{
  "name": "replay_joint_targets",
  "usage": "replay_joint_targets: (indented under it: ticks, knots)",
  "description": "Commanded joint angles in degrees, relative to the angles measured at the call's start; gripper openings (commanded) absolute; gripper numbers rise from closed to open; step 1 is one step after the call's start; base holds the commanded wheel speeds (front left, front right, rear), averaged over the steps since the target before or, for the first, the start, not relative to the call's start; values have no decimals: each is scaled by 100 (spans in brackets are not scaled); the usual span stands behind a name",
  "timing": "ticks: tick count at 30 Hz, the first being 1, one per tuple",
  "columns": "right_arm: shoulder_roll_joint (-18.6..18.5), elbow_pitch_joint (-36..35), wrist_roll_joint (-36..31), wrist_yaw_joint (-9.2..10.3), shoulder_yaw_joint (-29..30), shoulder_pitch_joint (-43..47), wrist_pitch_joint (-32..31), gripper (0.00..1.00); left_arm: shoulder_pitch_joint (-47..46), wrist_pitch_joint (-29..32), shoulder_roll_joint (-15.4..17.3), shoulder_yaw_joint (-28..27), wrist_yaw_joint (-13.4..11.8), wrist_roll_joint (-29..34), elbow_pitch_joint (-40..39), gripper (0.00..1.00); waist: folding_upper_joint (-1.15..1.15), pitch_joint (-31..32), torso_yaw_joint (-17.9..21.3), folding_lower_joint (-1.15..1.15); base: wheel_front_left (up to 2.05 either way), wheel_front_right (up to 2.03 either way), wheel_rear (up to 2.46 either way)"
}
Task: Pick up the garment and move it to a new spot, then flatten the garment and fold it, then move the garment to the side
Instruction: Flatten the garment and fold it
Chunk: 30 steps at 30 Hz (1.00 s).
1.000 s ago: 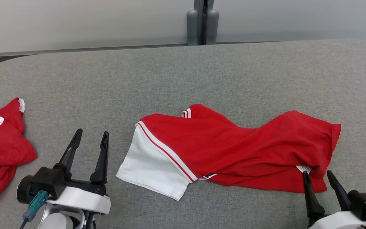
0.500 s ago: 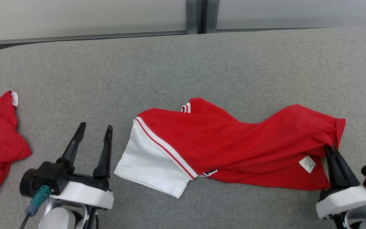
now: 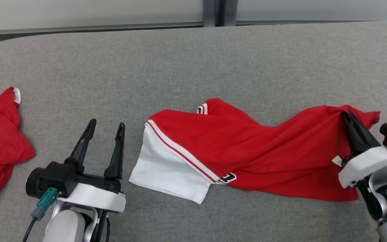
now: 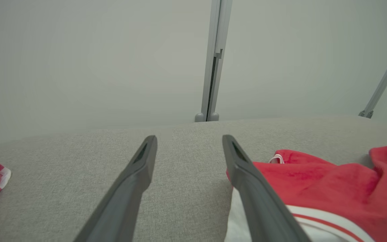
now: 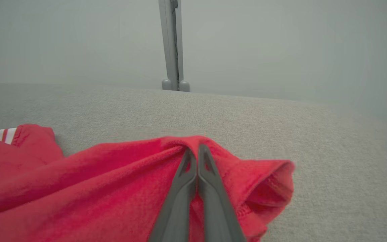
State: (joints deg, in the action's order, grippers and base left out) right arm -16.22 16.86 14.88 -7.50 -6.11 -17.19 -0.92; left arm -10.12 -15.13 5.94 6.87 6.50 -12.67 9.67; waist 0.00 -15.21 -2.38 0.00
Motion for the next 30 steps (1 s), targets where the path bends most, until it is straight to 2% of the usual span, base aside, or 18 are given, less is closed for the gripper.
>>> replay_joint_targets:
  ticks: [1,6,7,8,9,14,18,25,30]
  knots:
    - [-45,89,66,2,-11,-120,-4,0,-111,-2,5,12,15,22,-11,100,0,-97,-74,0,0,0,0]
    - [-163,972,362,3,-312,-745,154,0,-303,-2,-41,100,35,22,12,100,0,-356,-227,0,0,0,0]
    - [-175,1115,416,4,-351,-852,215,11,-334,-2,-47,106,41,20,18,100,0,-380,-243,0,0,0,0]
    - [-193,1246,454,3,-403,-951,284,51,-363,-2,-55,113,46,19,23,100,0,-399,-251,0,0,0,0]
    - [-190,1357,511,4,-440,-1028,370,100,-375,-2,-62,114,45,21,36,100,0,-408,-254,0,0,0,0]
    - [-202,1694,712,3,-635,-1236,800,100,-348,-2,-78,47,52,41,59,100,0,-365,-192,0,0,0,0]
    - [-183,1548,786,2,-733,-1251,1198,100,-280,-2,-57,-29,54,63,79,100,0,-253,-99,0,0,0,0]
    - [-45,417,441,2,-538,-804,1532,100,-194,-2,-4,-168,57,100,76,100,0,-5,32,0,0,0,0]
    - [235,-400,162,2,-305,37,1545,100,-31,-2,-5,-213,58,131,87,100,0,235,27,0,0,0,0]
